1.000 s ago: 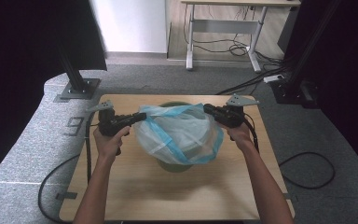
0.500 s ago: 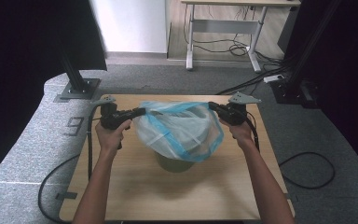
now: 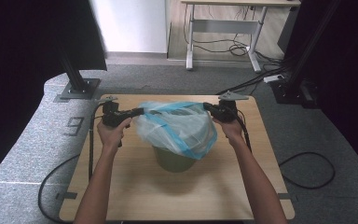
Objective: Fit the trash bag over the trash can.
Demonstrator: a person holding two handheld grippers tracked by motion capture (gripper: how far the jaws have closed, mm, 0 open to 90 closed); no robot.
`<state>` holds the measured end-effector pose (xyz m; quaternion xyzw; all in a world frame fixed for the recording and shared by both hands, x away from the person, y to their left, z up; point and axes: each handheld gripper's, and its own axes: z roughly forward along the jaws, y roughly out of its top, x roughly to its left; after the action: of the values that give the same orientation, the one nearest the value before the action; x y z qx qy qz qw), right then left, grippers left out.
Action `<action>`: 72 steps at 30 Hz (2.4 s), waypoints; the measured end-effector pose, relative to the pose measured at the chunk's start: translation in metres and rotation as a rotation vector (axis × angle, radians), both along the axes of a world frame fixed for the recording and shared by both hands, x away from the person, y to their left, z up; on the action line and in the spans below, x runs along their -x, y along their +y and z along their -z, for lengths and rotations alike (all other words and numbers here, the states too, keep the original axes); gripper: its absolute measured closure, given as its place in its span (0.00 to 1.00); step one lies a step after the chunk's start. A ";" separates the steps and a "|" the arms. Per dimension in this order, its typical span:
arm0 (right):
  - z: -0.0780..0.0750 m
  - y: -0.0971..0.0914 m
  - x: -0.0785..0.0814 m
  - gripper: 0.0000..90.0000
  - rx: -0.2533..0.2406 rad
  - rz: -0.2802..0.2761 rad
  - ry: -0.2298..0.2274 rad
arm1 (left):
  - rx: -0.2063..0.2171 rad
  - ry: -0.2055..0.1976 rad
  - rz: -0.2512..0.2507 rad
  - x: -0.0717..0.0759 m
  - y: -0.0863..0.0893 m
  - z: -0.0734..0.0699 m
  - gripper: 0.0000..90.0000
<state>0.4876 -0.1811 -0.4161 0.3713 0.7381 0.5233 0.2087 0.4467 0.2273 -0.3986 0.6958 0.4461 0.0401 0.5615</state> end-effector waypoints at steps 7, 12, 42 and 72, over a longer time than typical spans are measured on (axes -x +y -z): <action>0.015 0.008 -0.008 0.99 -0.036 -0.002 0.071 | -0.006 0.037 -0.019 -0.006 0.003 0.011 0.99; 0.024 0.014 -0.010 0.99 -0.027 -0.011 0.109 | -0.009 0.065 -0.012 -0.010 -0.001 0.021 0.99; 0.015 -0.024 0.020 0.72 -0.083 0.125 0.033 | -0.029 0.134 0.040 -0.003 -0.008 0.036 0.99; 0.003 -0.016 0.149 0.65 -0.011 -0.335 -0.075 | -0.037 0.065 0.006 0.009 -0.003 0.027 0.99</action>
<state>0.3385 -0.1969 -0.4187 0.2245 0.7786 0.5681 0.1438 0.4379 0.2240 -0.4259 0.7084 0.4610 0.0241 0.5339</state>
